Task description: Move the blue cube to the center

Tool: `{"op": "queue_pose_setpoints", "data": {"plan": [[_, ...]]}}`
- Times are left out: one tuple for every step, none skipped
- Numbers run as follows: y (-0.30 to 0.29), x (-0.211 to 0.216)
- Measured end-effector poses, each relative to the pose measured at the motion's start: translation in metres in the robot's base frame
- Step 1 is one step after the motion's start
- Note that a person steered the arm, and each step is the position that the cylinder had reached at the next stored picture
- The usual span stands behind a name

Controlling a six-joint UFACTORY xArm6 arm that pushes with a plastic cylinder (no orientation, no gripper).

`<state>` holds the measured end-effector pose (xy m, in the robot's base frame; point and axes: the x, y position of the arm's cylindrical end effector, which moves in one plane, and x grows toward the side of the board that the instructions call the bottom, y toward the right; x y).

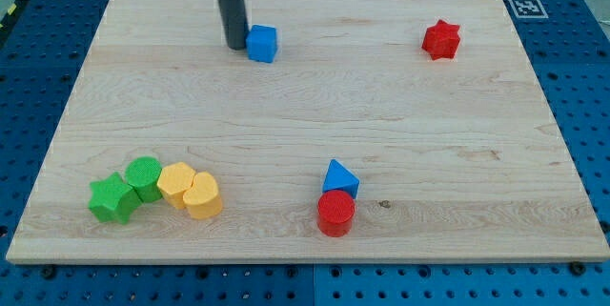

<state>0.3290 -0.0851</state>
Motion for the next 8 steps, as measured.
{"op": "queue_pose_setpoints", "data": {"plan": [[0.024,0.002],[0.048,0.009],[0.061,0.009],[0.064,0.009],[0.067,0.004],[0.069,0.002],[0.08,0.002],[0.098,0.002]]}}
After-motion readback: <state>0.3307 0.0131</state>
